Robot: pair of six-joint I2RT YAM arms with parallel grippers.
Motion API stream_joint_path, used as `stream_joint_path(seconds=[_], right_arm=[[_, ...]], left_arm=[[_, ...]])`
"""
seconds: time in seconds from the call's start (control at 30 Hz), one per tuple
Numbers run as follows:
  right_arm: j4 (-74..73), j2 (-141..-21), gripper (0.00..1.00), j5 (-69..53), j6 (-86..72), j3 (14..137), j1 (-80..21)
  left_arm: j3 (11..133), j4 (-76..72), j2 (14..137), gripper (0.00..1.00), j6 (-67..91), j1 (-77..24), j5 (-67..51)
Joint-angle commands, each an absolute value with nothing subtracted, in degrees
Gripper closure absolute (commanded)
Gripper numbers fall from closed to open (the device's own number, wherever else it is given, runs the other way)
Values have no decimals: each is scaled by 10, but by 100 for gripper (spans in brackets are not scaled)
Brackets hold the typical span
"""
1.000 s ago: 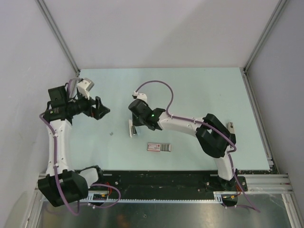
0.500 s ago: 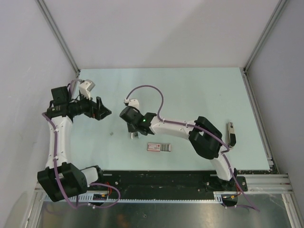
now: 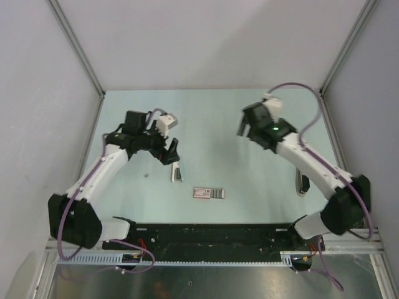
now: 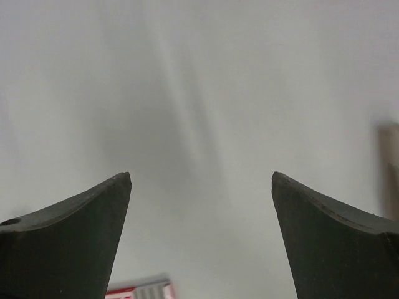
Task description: Unload the staples from the stapler
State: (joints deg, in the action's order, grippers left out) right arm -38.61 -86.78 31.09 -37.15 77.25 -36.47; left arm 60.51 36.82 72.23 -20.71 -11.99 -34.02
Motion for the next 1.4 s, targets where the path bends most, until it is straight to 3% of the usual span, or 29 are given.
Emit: stream_joint_path(seconds=[0.0, 0.23, 0.47, 1.2, 1.37], right_arm=[[-527, -764, 1, 320, -435, 703, -255], [-554, -647, 1, 268, -440, 599, -74], [-550, -679, 1, 242, -385, 586, 35], [-465, -848, 1, 187, -361, 547, 51], [-456, -862, 9, 194, -362, 537, 39]], left_arm=[[645, 312, 793, 0, -178, -198, -229], [692, 294, 890, 1, -183, -274, -171], [687, 266, 945, 1, -211, -313, -112], [583, 192, 951, 0, -318, -321, -34], [563, 182, 945, 1, -327, -321, -22]])
